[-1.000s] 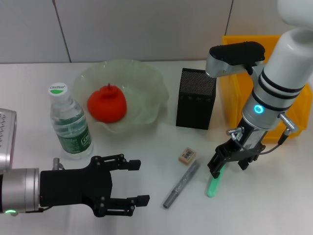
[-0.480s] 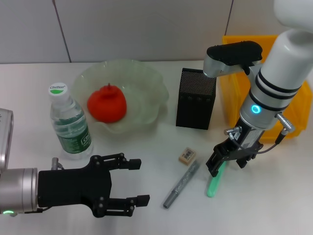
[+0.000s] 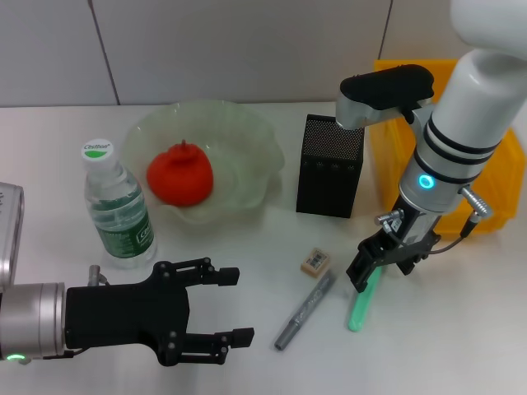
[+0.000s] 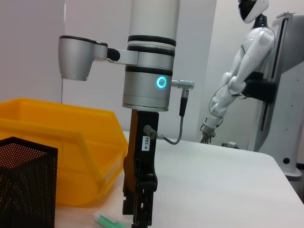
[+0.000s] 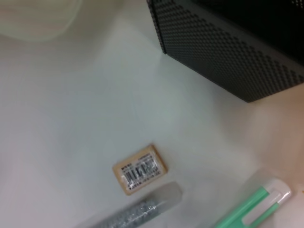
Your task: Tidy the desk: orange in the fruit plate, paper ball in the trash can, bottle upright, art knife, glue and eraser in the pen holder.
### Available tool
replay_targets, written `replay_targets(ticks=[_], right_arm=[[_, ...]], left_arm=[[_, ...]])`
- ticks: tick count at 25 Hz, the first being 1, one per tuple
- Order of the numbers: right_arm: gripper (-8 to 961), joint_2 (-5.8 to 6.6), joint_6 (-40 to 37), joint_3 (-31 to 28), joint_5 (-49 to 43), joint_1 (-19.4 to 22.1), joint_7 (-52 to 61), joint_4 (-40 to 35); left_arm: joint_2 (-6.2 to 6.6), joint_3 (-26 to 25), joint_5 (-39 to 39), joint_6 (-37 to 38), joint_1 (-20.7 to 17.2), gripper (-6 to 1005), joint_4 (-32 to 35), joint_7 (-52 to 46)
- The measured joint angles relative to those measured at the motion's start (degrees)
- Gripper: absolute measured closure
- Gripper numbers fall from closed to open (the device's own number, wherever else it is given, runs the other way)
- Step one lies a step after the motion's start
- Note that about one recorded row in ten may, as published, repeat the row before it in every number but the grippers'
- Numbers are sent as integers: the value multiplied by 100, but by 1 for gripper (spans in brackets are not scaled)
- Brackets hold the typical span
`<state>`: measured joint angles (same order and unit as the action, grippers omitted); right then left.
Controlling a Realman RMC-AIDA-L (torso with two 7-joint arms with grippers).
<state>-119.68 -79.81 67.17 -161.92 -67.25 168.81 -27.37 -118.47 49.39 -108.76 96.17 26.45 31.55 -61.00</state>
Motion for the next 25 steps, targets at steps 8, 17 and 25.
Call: replay_targets(ticks=[8, 17, 25], right_arm=[[149, -14, 40, 108, 114, -27, -17, 15], [155, -25, 139, 287, 234, -60, -19, 133], [161, -24, 160, 506, 393, -86, -23, 130]], left_arm=[[0, 0, 43, 31, 7, 188, -4, 2], [0, 0, 58, 54, 9, 188, -25, 50], [0, 0, 58, 54, 18, 188, -26, 59]])
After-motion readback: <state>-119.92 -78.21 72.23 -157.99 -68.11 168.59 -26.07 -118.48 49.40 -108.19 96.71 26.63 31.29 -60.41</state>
